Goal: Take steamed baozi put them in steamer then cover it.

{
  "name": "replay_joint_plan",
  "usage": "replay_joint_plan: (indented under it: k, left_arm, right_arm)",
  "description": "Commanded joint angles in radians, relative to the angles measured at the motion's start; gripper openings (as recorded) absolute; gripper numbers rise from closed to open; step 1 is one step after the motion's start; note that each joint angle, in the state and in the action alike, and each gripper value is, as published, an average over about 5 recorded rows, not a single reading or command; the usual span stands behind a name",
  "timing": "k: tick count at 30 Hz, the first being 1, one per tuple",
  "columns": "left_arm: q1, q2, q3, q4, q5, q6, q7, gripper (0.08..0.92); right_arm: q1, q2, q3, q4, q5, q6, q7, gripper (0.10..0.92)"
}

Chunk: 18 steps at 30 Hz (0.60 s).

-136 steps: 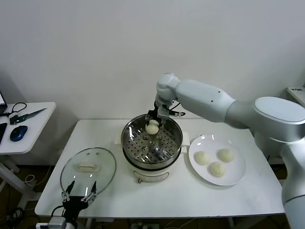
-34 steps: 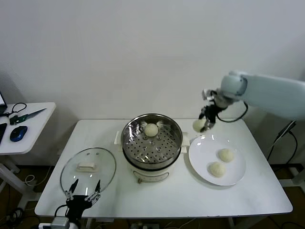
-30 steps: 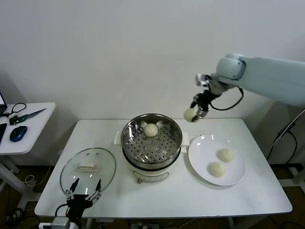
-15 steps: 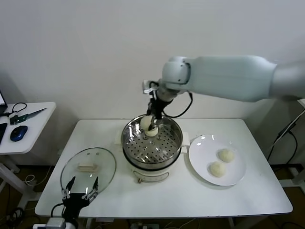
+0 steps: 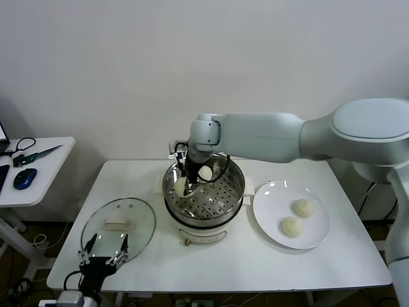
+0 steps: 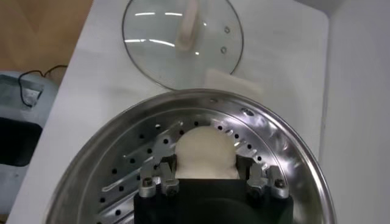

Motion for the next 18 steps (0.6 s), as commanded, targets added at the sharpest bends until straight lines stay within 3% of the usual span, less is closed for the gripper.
replay_joint_plan:
  k: [1,6,11,18]
  left_arm:
    - [0.002,0.002,-0.003,-0.003,0.0,0.0,0.0,0.823]
    - [0.0,0.002,-0.002,-0.003,-0.001,0.001,0.0,0.823]
    - [0.002,0.002,-0.002,-0.007,0.0,0.002,0.001,0.823]
    - [0.003,0.0,0.003,-0.014,0.002,0.003,0.001,0.823]
  right_arm:
    - [-0.076,0.045,0.007,-0.089,-0.034,-0.005,0.022,0.645]
    - [-0.079,0.043,0.012,-0.091,-0.033,0.001,0.02,0.686]
    - [-0.061,0.017,0.035,-0.054,-0.03,0.018,0.012,0.8]
    - [0.185,-0.186,-0.024,0.104,-0.001,0.094,-0.088,0.822]
